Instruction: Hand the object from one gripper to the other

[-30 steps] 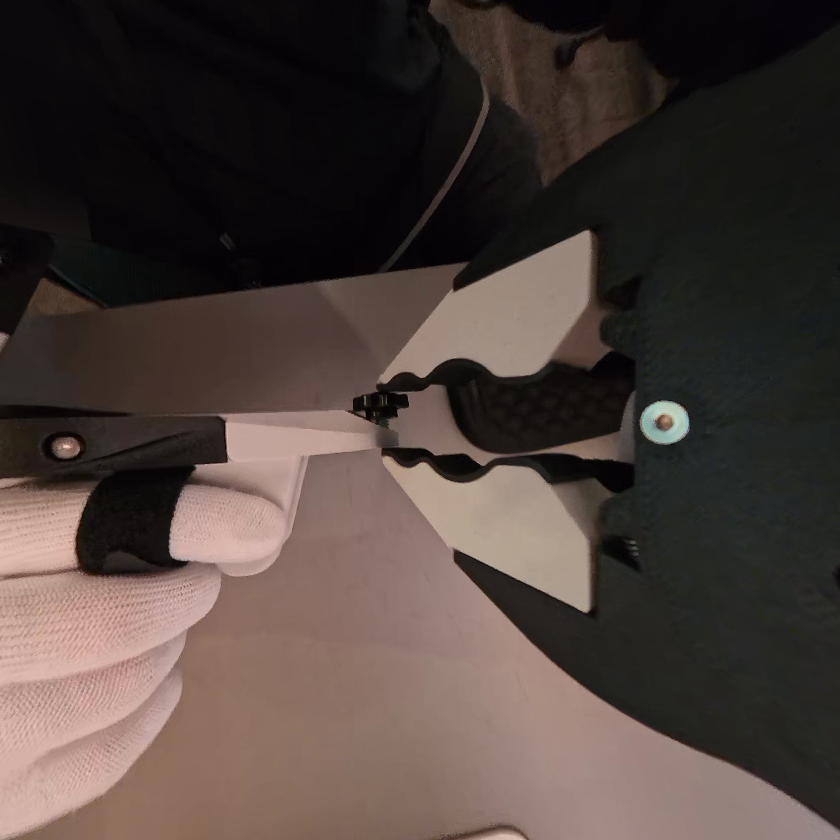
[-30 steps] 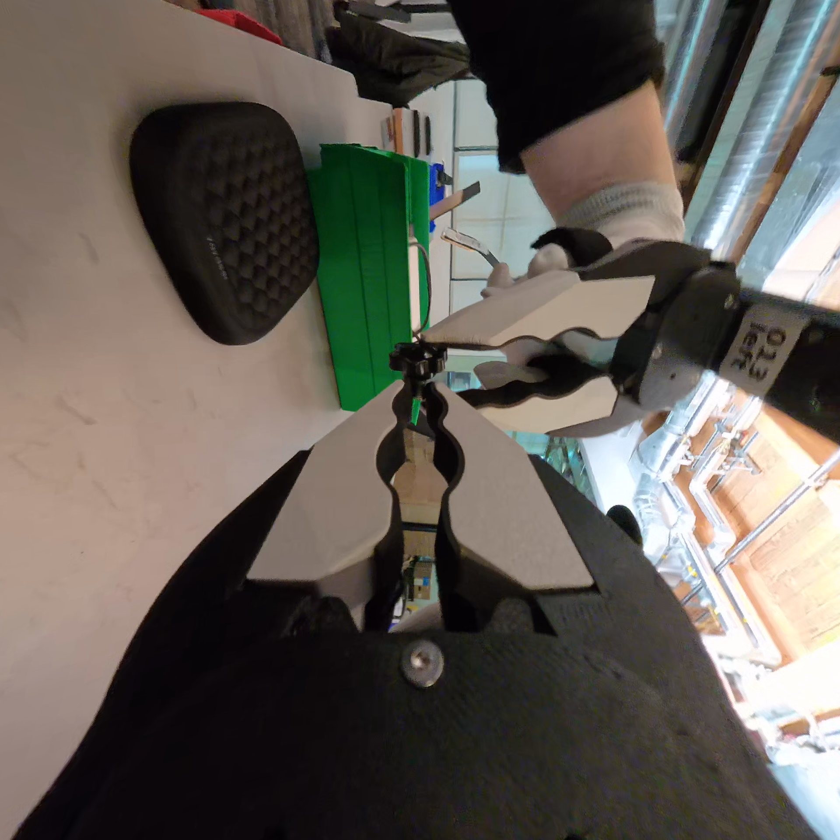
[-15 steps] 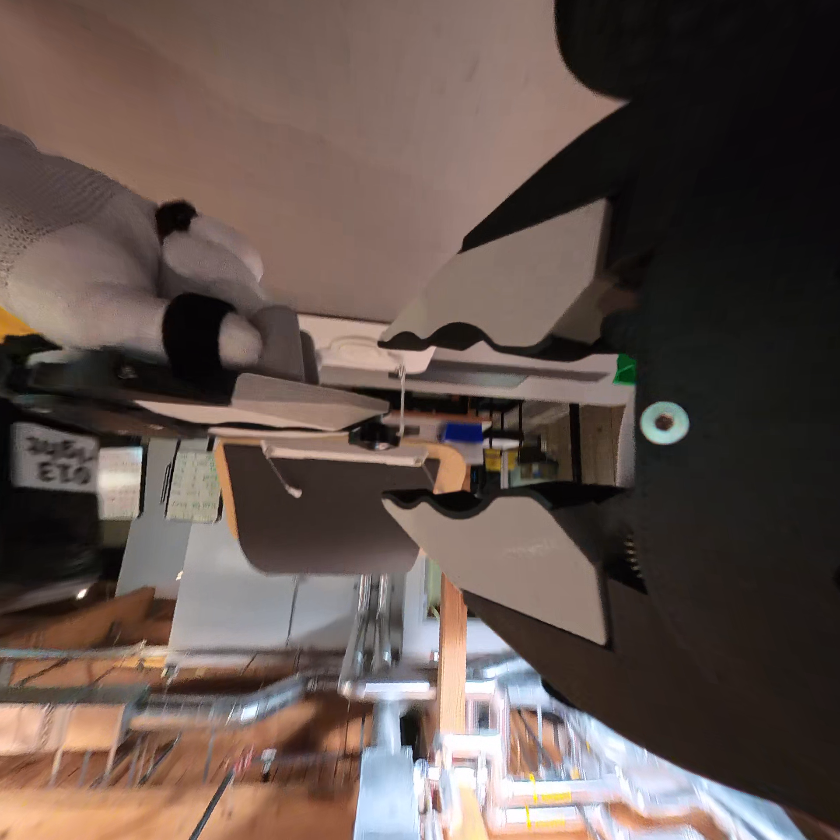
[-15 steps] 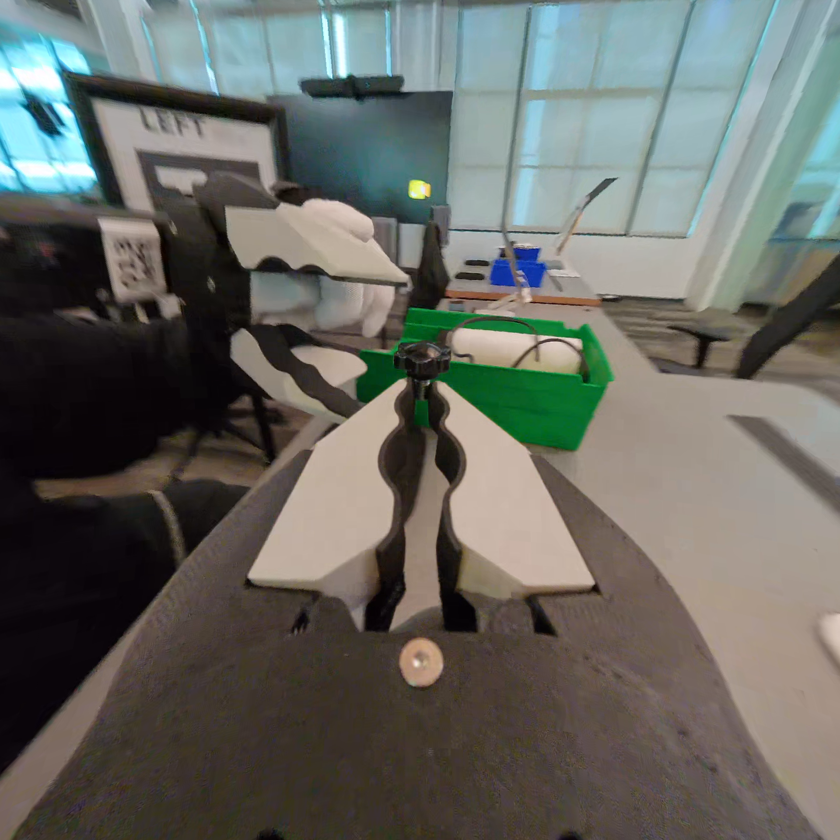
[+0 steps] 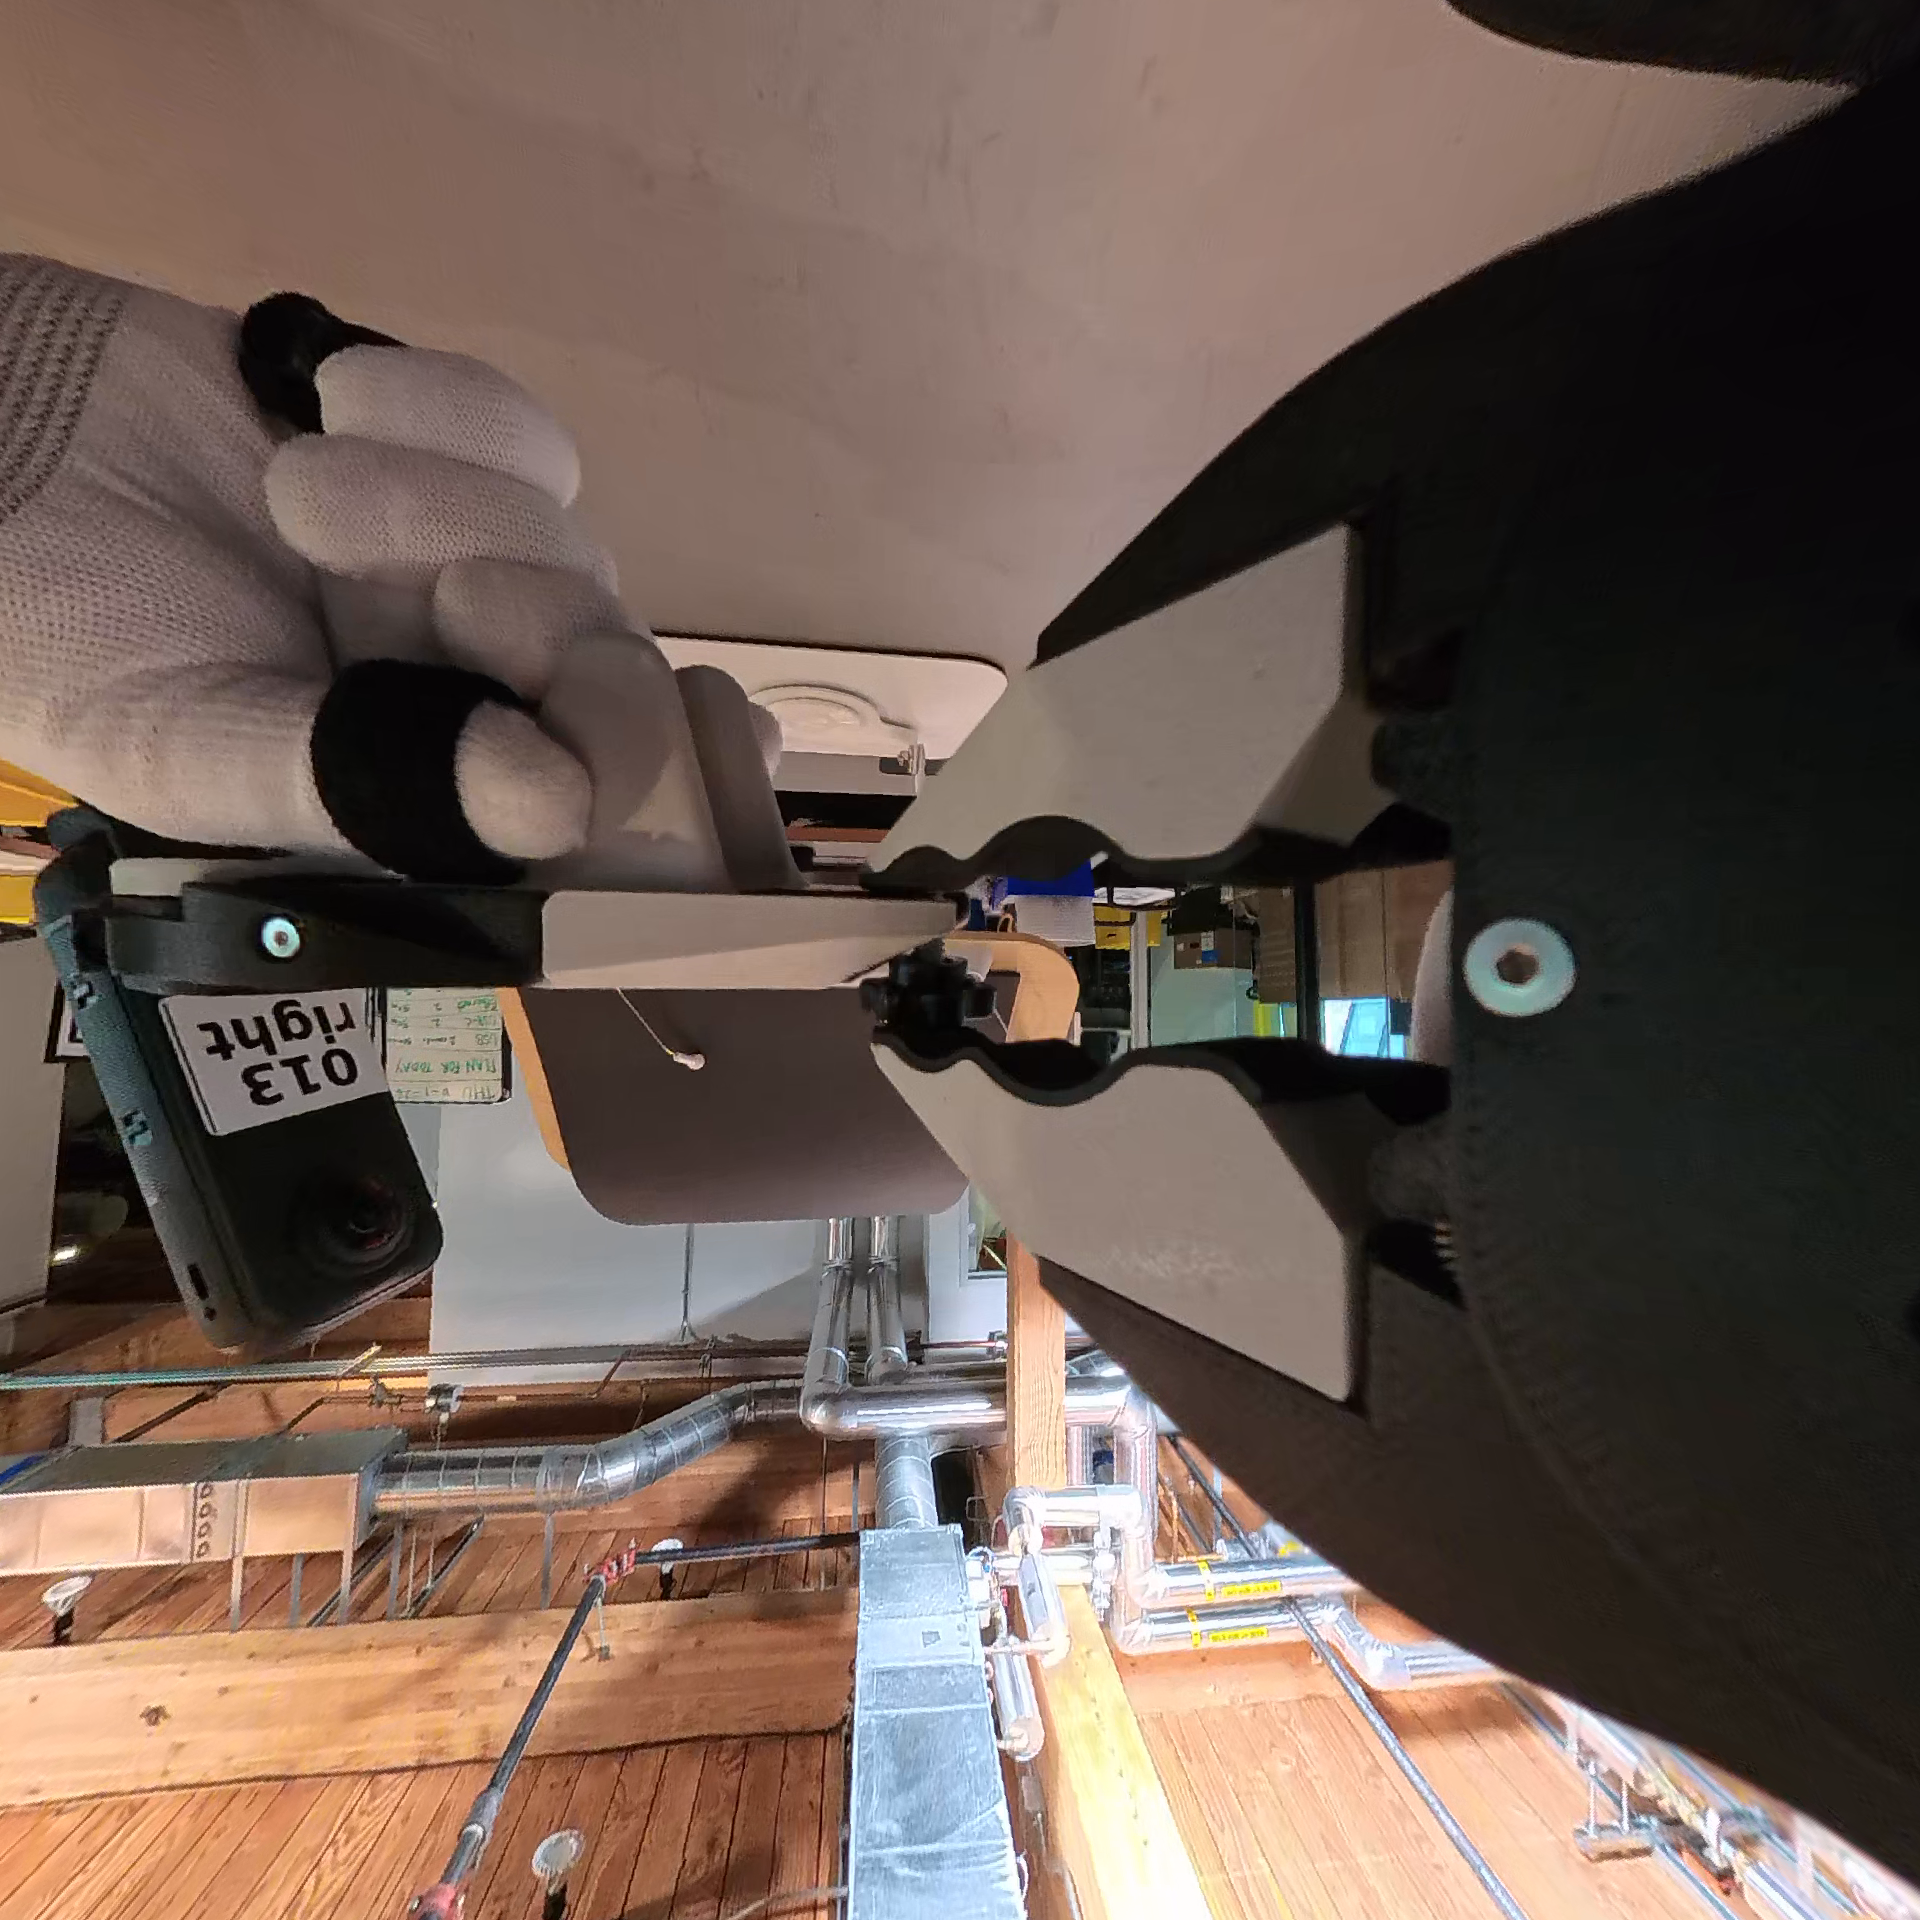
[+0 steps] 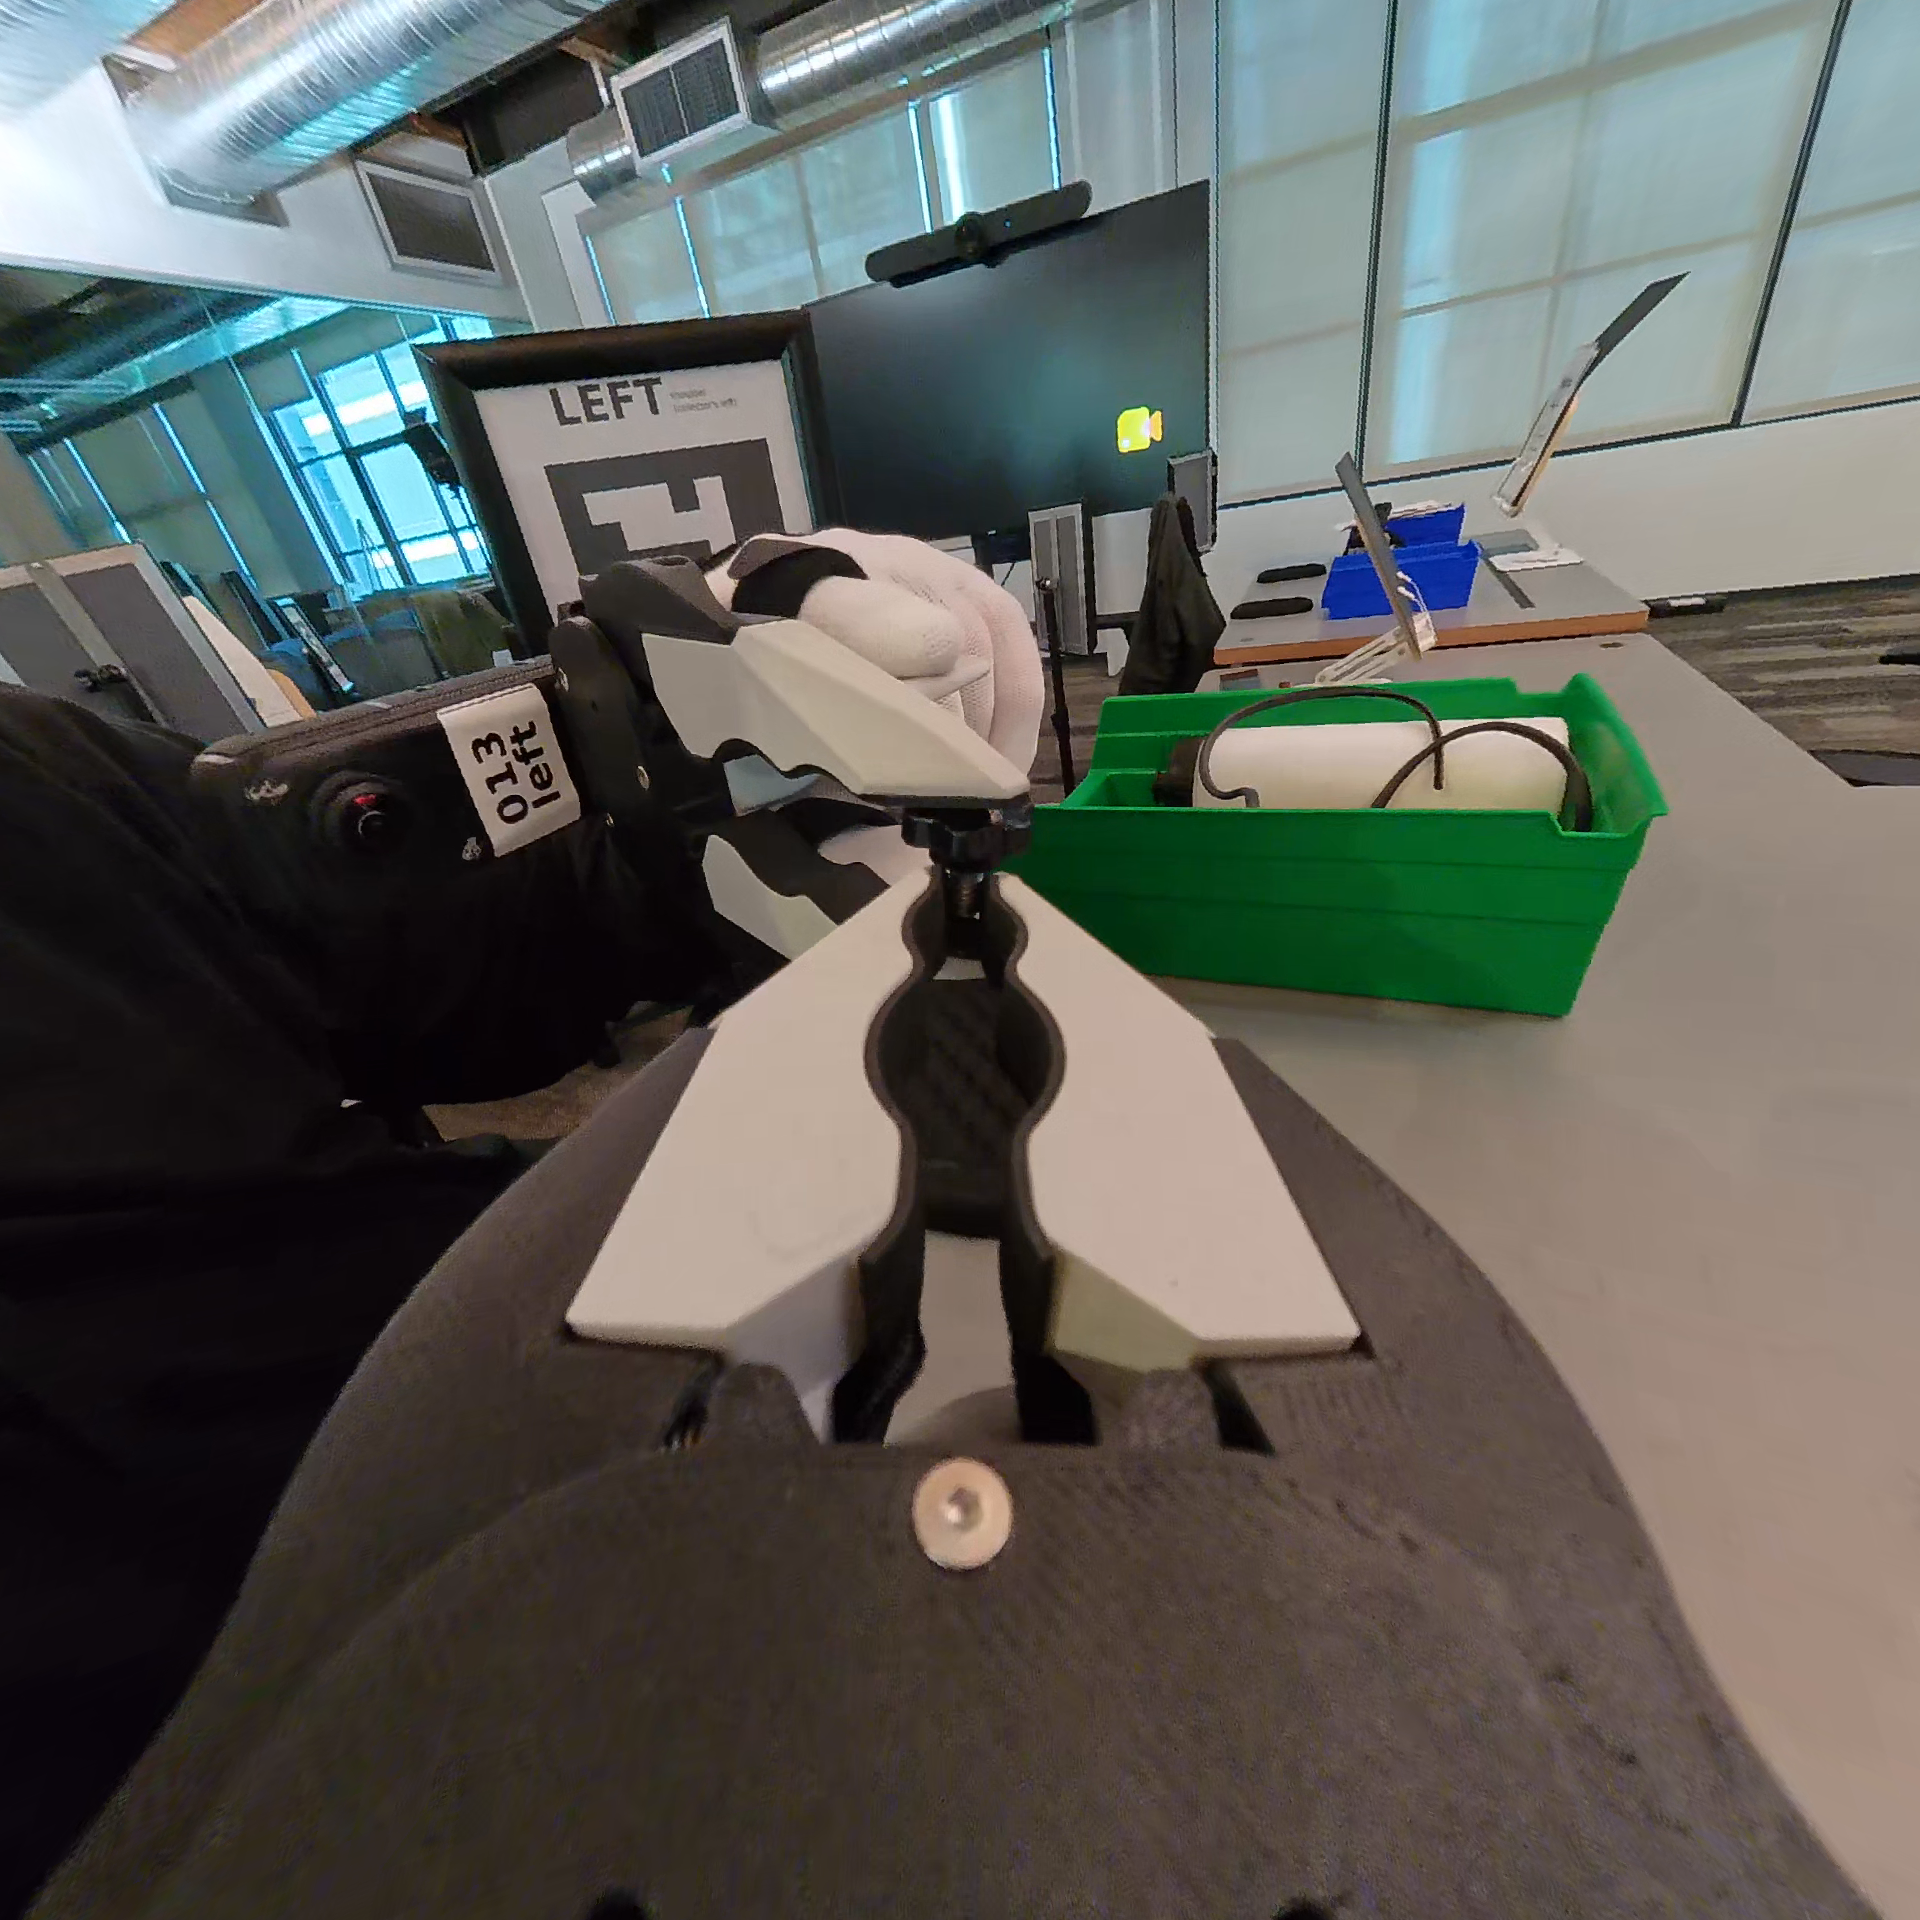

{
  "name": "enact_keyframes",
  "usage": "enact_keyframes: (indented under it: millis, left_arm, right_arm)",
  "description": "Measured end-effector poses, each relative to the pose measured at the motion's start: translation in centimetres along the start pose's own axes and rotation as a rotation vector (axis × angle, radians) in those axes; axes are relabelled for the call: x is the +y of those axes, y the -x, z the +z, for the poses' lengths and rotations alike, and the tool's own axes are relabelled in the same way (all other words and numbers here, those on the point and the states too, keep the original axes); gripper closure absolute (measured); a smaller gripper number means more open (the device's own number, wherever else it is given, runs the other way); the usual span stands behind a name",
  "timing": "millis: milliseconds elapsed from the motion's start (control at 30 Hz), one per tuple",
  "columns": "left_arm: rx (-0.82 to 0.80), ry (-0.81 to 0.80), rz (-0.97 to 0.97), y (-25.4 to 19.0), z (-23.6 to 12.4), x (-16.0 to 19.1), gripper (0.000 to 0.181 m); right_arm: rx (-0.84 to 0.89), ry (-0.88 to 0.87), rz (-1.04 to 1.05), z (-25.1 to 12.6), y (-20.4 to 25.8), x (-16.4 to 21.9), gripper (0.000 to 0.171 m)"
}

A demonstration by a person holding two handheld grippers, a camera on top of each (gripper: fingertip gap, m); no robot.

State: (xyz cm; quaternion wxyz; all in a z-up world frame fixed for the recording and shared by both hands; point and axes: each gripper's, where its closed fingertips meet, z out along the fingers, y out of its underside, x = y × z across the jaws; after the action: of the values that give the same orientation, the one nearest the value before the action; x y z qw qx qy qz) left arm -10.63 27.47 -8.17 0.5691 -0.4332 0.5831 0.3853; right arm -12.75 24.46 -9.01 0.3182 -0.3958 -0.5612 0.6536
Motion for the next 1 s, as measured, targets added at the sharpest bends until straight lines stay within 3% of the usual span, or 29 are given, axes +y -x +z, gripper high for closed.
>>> enact_keyframes:
  millis: [67,267,367,467,667,767,900,1000]
  left_arm:
    - [-0.001,0.014,-0.013,-0.1,0.0,0.3,0.159]
    - [0.028,0.027,-0.151,0.4,-0.4,1.6,0.159]
    - [0.21,0.003,-0.321,-0.8,-0.6,1.7,0.158]
    - [0.415,-0.047,-0.51,-1.3,-0.9,1.6,0.158]
    - [0.857,-0.15,-0.757,-2.6,-2.1,-0.1,0.158]
    - [1.022,-0.213,-0.801,-3.1,-2.9,-1.7,0.158]
    - [1.138,-0.274,-0.876,-3.5,-3.1,-2.6,0.158]
    - [1.229,-0.328,-0.918,-3.8,-3.8,-3.3,0.158]
  right_arm:
    - [0.016,0.0,-0.008,0.1,-0.1,-0.1,0.153]
    - [0.149,-0.037,-0.096,-1.3,-2.4,-1.5,0.141]
    - [0.305,0.067,-0.531,-1.7,-2.5,-1.7,0.139]
    - [0.341,0.191,-0.943,-0.9,-0.7,-0.9,0.136]
    - [0.408,0.379,-1.49,0.1,0.7,0.8,0.124]
    - [0.474,0.435,-1.673,0.2,0.4,1.1,0.129]
    - [0.498,0.454,-1.804,0.2,0.6,1.0,0.149]
    - [0.463,0.455,-1.832,0.6,1.1,1.7,0.15]
